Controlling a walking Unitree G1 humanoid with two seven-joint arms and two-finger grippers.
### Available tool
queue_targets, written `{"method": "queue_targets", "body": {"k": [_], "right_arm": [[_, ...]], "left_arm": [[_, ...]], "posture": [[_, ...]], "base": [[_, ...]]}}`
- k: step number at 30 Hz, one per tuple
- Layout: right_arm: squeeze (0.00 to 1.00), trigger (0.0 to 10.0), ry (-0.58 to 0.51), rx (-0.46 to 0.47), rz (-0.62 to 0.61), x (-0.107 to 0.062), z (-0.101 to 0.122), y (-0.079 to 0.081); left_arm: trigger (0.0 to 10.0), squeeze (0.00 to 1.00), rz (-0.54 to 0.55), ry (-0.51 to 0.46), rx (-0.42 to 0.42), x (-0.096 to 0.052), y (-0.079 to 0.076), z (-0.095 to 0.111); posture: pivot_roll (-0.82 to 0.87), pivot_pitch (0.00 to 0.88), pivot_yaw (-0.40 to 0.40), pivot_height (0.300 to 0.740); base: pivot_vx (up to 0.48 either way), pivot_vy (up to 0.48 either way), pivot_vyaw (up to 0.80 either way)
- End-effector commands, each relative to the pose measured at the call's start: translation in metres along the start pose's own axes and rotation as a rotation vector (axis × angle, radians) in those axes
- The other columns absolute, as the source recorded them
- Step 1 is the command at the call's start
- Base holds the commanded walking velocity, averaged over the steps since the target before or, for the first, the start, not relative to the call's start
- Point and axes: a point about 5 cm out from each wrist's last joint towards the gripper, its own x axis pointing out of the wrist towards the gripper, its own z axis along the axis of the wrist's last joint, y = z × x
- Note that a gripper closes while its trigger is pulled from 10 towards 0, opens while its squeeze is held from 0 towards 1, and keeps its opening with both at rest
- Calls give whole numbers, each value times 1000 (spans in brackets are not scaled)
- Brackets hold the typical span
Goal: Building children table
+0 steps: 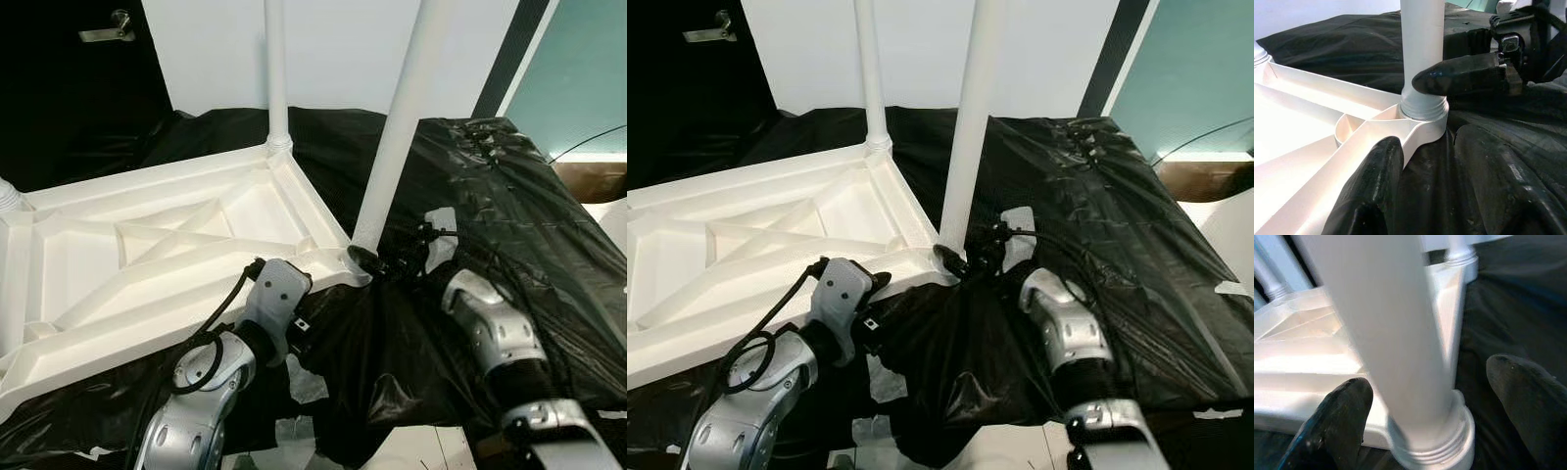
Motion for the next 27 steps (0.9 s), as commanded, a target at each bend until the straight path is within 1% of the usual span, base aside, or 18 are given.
{"method": "queue_targets", "body": {"k": [1, 4, 5, 6, 7, 9, 12, 13, 15, 16, 17, 19, 20, 21, 22, 23, 27], "right_arm": [[0, 10000, 6, -10, 36, 0, 0, -1], [0, 10000, 62, -65, 153, 5, 5, -13], [0, 10000, 62, -65, 153, 5, 5, -13], [0, 10000, 81, -86, 182, 8, 7, -15], [0, 10000, 81, -86, 182, 8, 7, -15], [0, 10000, 108, -104, 214, 14, 11, -17], [0, 10000, 122, -117, 231, 18, 12, -17], [0, 10000, 137, -152, 245, 23, 14, -17], [0, 10000, 137, -152, 245, 23, 14, -17], [0, 10000, 151, -180, 264, 27, 17, -17], [0, 10000, 151, -180, 264, 27, 17, -17], [0, 10000, 182, -235, 306, 35, 18, -14], [0, 10000, 182, -235, 306, 35, 18, -14], [0, 2510, 194, -249, 323, 37, 18, -13], [0, 2510, 194, -249, 323, 37, 18, -13], [0, 0, 206, -261, 336, 38, 17, -12], [0, 0, 222, -277, 367, 37, 12, -12]], "left_arm": [[10000, 0, 60, 1, -1, 2, 3, -1], [10000, 0, 76, -4, -2, 1, 5, 0], [10000, 0, 76, -4, -2, 1, 5, 0], [10000, 0, 80, -5, -3, 1, 4, 0], [10000, 0, 80, -5, -3, 1, 4, 0], [10000, 0, 82, -6, -2, 1, 4, 1], [10000, 0, 84, -7, -1, 1, 5, 1], [10000, 0, 85, -8, -1, 1, 5, 1], [10000, 0, 85, -8, -1, 1, 5, 1], [10000, 0, 88, -10, 0, 2, 6, 2], [10000, 0, 88, -10, 0, 2, 6, 2], [10000, 0, 89, -13, 4, 3, 7, 3], [10000, 0, 89, -13, 4, 3, 7, 3], [10000, 0, 90, -15, 8, 3, 8, 3], [10000, 0, 90, -15, 8, 3, 8, 3], [10000, 0, 93, -16, 9, 3, 8, 4], [10000, 0, 101, -17, 7, 2, 8, 4]], "posture": [[143, 24, -57, 740], [157, 27, -65, 740], [157, 27, -65, 740], [157, 27, -65, 740], [157, 27, -65, 740], [161, 27, -66, 740], [163, 26, -65, 740], [163, 26, -65, 740], [163, 26, -65, 740], [166, 24, -63, 740], [166, 24, -63, 740], [166, 22, -61, 740], [166, 22, -61, 740], [171, 19, -59, 740], [171, 19, -59, 740], [175, 18, -62, 740], [180, 19, -67, 740]], "base": [[0, 0, 0], [0, 0, 0], [0, 0, 0], [0, 0, 0], [0, 0, 0], [0, 0, 0], [0, 0, 0], [0, 0, 0], [0, 0, 0], [0, 0, 0], [0, 0, 0], [0, 0, 0], [0, 0, 0], [0, 0, 0], [0, 0, 0], [0, 0, 0], [0, 0, 0]]}}
